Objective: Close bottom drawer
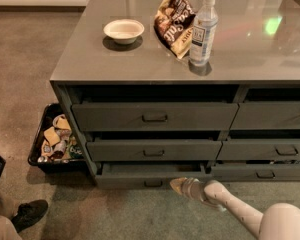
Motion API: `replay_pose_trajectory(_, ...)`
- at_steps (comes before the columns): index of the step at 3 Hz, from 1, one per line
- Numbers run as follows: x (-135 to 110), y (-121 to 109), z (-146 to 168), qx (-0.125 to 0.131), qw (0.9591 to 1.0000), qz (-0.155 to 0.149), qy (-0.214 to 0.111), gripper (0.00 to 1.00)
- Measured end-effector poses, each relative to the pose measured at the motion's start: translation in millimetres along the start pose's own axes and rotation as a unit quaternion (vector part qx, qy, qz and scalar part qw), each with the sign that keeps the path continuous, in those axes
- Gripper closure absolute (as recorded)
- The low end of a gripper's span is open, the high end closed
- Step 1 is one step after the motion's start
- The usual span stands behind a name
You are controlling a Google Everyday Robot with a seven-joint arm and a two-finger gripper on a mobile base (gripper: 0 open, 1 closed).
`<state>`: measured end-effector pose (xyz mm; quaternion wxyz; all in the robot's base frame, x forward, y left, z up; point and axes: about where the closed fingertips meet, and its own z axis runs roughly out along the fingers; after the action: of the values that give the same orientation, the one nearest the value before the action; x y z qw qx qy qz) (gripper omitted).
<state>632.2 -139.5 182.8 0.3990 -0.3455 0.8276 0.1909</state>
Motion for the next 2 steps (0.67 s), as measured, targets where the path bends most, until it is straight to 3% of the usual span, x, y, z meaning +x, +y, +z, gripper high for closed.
replay_pose_trajectory(2, -46.3, -18.2, 24.9, 0.006, 0.9995, -0.024, -0.021, 1.00)
